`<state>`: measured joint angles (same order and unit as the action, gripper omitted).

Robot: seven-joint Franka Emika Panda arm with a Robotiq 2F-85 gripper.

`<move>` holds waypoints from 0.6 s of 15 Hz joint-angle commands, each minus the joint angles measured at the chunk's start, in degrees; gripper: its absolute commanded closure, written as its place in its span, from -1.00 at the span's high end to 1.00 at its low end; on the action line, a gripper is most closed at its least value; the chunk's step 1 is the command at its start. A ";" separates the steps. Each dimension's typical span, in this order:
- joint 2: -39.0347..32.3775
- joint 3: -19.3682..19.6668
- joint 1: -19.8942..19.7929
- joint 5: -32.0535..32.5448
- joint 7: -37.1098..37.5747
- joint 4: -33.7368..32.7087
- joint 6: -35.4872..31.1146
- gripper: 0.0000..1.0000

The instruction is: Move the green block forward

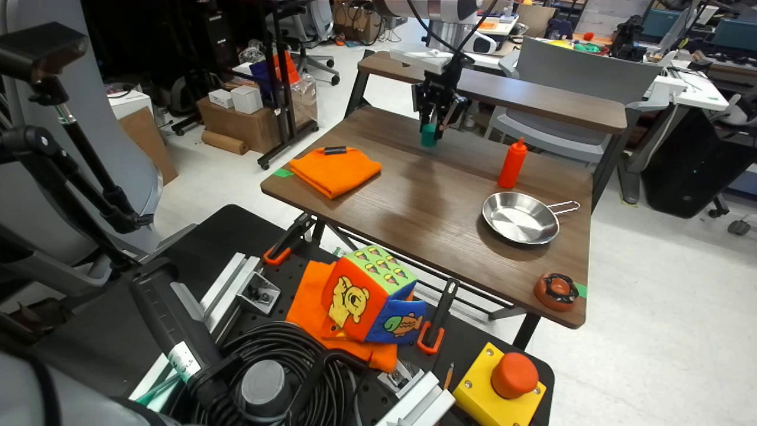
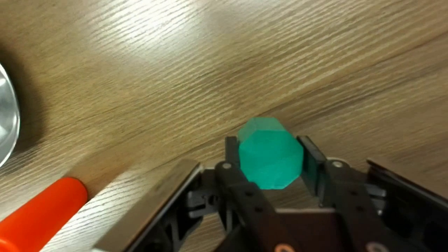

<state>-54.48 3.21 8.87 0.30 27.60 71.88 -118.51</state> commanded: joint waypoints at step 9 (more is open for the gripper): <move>18.46 0.02 1.31 3.51 -7.29 37.14 -21.15 -0.62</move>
<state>-42.16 3.24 10.29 3.00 22.38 97.90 -134.00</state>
